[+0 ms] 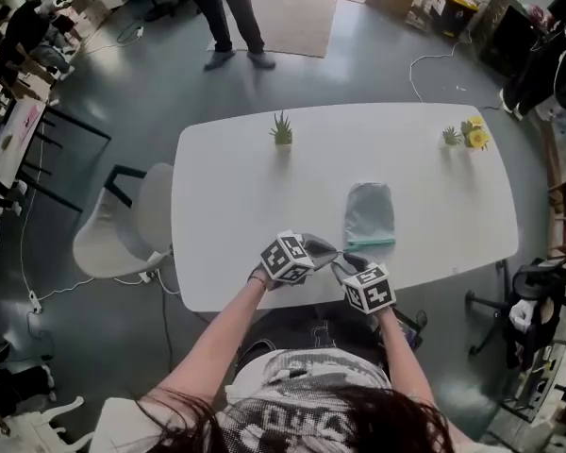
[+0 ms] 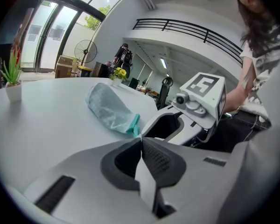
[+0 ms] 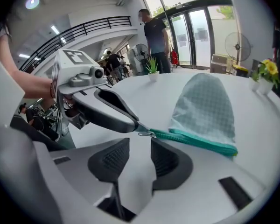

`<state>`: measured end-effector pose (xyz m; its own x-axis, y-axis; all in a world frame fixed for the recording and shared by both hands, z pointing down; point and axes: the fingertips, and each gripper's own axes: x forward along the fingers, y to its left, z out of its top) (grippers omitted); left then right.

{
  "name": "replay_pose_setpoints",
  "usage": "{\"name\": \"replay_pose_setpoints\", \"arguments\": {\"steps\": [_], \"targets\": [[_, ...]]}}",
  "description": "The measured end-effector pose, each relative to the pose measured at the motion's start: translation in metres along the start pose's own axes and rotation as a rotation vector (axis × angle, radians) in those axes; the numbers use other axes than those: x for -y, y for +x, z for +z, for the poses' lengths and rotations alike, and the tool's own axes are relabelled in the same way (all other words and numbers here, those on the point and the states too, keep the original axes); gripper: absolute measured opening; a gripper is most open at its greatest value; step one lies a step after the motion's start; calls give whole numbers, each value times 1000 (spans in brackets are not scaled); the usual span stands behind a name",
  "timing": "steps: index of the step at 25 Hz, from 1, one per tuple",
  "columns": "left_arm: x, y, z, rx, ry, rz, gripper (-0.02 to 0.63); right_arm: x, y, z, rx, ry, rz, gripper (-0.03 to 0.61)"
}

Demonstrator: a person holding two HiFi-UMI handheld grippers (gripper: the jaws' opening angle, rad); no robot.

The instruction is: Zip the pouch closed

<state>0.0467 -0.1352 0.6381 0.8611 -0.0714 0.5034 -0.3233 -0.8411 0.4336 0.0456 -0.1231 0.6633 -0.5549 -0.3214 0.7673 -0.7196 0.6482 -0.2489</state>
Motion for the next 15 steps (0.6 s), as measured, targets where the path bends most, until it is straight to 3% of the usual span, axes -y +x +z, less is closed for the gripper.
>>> {"name": "replay_pose_setpoints", "arguments": {"steps": [6,10,15], "targets": [[16,4,-3,-3,2,-38,14,5,-3,-7,37,105,-21,122],[20,6,-5,-8,12,-38,15,15,-6,-12,44,110,-82,5],[14,6,-7,-25,28,-4,14,15,-9,-14,47,88,-71,3]]}}
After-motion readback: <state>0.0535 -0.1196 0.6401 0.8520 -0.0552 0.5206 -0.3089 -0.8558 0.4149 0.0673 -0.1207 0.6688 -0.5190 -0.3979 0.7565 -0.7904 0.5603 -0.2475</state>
